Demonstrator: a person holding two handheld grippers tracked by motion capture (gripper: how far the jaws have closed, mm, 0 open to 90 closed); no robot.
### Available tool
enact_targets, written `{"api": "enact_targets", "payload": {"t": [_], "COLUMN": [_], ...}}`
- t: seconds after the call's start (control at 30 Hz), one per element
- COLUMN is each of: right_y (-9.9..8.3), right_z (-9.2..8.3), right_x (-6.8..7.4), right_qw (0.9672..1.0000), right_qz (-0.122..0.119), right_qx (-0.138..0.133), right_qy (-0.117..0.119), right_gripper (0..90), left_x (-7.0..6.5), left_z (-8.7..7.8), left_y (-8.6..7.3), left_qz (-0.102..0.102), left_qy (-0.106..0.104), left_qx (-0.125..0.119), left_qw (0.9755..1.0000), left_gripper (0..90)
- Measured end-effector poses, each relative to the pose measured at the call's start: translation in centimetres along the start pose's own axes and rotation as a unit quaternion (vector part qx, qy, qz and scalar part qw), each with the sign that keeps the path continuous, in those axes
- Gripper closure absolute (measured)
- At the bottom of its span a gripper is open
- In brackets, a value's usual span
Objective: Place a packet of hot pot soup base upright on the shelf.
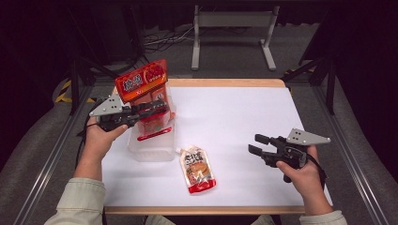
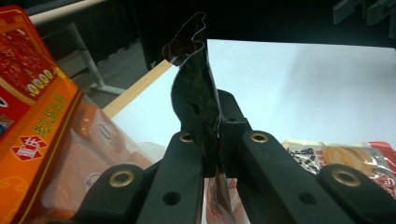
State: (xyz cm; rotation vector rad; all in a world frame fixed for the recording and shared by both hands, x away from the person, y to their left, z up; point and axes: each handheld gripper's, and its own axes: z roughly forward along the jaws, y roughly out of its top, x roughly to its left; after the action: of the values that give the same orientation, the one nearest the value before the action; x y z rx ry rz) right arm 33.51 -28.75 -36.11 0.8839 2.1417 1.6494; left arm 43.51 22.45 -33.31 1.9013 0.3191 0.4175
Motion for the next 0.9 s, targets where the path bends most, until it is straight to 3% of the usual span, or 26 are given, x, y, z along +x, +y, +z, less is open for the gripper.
{"api": "enact_targets", "payload": {"t": [0.2,0.33,0.5,0.7,0.9], "right_y": [0.02,0.01,-0.01,-0.02,-0.03], "right_z": [0.15,0.18,0.26,0.27,0.28], "right_x": [0.12,0.12,0.14,0.12,0.14], "right_qw": [1.0,1.0,1.0,1.0,1.0], "right_qz": [-0.001,-0.001,-0.001,0.0,0.001], "right_qx": [0.0,0.001,0.002,0.001,0.001], "right_qy": [0.005,0.006,0.006,0.007,0.008], "right_gripper": [48.5,48.4,48.2,48.1,47.9], "left_x": [0.03,0.22,0.27,-0.04,-0.06], "left_z": [0.18,0.16,0.18,0.69,0.82], "left_y": [-0.46,-0.78,-0.8,-0.94,-0.87], "left_qz": [-0.001,-0.018,-0.014,-0.03,-0.023], "left_qy": [-0.009,-0.023,-0.029,-0.059,-0.057], "left_qx": [0.013,0.009,0.013,0.042,0.05], "left_qw": [0.9999,0.9995,0.9994,0.9969,0.9969], "left_gripper": [89.1,88.6,88.4,89.1,89.0]}}
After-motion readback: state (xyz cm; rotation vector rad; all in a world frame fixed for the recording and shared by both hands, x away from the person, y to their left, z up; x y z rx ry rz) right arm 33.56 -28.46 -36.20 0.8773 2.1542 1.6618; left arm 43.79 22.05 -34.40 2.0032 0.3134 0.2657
